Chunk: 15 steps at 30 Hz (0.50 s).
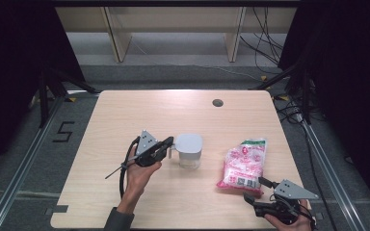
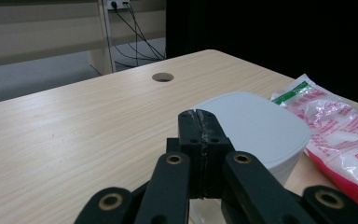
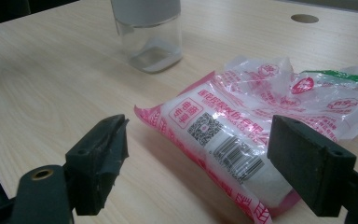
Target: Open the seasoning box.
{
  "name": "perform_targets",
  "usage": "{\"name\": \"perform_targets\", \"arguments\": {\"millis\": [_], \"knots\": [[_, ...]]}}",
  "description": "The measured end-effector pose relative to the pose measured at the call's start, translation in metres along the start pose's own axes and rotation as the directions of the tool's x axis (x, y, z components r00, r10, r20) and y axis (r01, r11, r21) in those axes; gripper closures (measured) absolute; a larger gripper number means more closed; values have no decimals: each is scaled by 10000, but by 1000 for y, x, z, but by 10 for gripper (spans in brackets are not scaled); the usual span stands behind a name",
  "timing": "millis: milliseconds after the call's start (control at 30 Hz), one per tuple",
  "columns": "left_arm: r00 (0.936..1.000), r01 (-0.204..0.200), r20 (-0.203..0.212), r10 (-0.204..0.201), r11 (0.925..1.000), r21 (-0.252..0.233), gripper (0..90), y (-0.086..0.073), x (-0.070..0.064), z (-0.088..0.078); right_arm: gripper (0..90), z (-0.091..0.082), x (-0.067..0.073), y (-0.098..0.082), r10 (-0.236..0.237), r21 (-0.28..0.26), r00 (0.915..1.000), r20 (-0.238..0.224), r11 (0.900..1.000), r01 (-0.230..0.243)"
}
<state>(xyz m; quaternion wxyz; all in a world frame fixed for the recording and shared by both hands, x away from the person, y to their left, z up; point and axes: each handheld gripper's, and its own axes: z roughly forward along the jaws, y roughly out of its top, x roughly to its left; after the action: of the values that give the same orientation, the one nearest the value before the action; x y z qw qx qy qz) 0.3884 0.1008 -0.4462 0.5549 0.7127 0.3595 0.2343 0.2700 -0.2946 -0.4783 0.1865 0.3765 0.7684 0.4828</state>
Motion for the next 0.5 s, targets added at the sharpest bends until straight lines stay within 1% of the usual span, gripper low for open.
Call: {"name": "perform_targets", "arguments": {"millis": [33,67,100,133,167,200,233,267,300,333,367,400,433,467,500], "knots": [[10000,-82,35,82,10000,44,893,1,0,1,208,1,0,0,-32,28,10000,-61,10000,33],[9999,-135,82,135,9999,42,893,2,0,2,208,1,1,-1,47,-19,10000,-13,10000,-47],[9999,-62,128,62,10000,57,893,2,-1,4,209,1,0,-1,-158,-67,9998,98,9999,159],[9999,-140,78,139,9999,87,893,3,0,4,209,1,0,-1,-158,-67,9998,98,9999,159],[9999,-114,125,113,9999,82,893,3,0,5,212,2,0,-1,-162,-37,9998,144,9999,162],[9998,-130,132,128,9999,109,893,2,0,6,216,1,0,0,-37,-42,10000,8,10000,37],[9999,-127,102,125,9998,166,893,2,0,7,217,1,2,-1,70,26,10000,32,10000,-70],[9999,-59,97,57,9999,145,893,1,1,8,218,2,2,-1,-26,52,10000,85,10000,26],[9998,-170,100,169,9998,139,893,1,1,8,222,1,3,-1,31,57,10000,27,10000,-31],[9999,-90,108,89,9999,117,888,-1,2,9,226,1,4,-1,91,52,10000,-12,9999,-91],[9998,-164,112,162,9996,214,885,-1,3,9,228,2,2,0,-202,-18,9998,-11,9998,202],[9998,-11,183,8,9999,163,885,-2,3,10,230,1,3,-1,-90,115,10000,18,9999,90],[9996,111,275,-112,9999,70,885,-3,4,11,232,1,2,0,-243,102,9997,-29,9997,244],[9998,95,199,-98,9999,137,886,-3,4,11,234,2,2,-1,-317,68,9995,-64,9995,317],[9998,33,205,-36,9999,129,886,-3,4,11,237,1,2,0,-307,99,9995,-36,9995,308]]}}
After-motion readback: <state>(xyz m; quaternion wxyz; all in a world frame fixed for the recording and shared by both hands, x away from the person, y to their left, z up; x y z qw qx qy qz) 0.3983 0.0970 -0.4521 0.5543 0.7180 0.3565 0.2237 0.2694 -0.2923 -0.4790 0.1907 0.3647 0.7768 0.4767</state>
